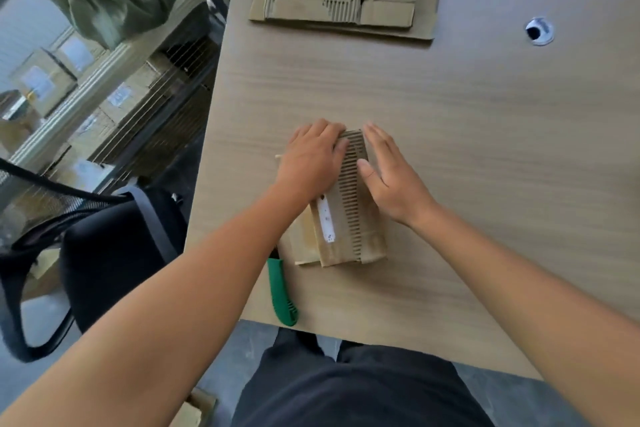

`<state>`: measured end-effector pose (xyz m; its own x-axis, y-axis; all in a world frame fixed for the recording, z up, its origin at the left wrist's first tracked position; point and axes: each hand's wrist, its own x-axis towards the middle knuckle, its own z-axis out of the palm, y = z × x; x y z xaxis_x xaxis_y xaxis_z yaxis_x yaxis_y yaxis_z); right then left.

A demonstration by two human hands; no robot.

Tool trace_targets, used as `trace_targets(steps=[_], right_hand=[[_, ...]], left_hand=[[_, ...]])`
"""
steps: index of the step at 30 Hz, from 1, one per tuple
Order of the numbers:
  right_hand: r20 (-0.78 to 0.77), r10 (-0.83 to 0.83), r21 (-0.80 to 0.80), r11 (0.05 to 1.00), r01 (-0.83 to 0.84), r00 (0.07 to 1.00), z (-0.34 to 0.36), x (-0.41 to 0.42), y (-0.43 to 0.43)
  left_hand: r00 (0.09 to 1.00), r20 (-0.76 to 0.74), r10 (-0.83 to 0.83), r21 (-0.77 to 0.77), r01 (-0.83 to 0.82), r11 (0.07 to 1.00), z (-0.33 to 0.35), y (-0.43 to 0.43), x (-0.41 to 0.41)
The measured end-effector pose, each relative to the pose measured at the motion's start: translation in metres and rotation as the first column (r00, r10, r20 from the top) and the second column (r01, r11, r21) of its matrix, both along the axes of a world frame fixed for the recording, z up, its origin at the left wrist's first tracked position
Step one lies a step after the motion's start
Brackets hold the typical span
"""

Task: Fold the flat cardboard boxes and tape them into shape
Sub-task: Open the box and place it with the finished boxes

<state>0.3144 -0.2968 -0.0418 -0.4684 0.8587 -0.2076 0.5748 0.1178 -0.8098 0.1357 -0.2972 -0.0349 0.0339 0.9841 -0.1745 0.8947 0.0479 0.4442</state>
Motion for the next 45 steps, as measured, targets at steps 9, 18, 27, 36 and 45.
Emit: trace_targets(steps=[9,18,27,36,45], right_hand=[[-0.325,-0.083,-0.382,0.923,-0.051,0.942,-0.037,-0.003,-0.001],[-0.253,-0.277,-0.328,0.926,0.187,0.927,0.009,0.033,0.027],[-0.153,-0.072,-0.088,0.994,0.06,0.986,0.007,0.063,-0.08],[-0.362,-0.299,-0.437,0.891,0.123,0.883,-0.034,0.044,-0.089],[-0.167,-0.307,-0.354,0.906,0.233,0.937,-0.017,0.037,-0.087]], left_hand=[[0.783,0.505,0.364,0.015,-0.429,0.903,-0.027,-0.007,0.001],[0.71,0.504,0.491,-0.039,-0.55,0.834,-0.011,0.003,0.02],[0.61,0.603,0.513,0.076,-0.685,0.725,0.013,-0.103,0.077],[0.368,0.798,0.477,-0.202,-0.583,0.787,-0.056,-0.141,0.096],[0.519,0.72,0.461,-0.261,-0.414,0.872,-0.047,-0.132,0.069]])
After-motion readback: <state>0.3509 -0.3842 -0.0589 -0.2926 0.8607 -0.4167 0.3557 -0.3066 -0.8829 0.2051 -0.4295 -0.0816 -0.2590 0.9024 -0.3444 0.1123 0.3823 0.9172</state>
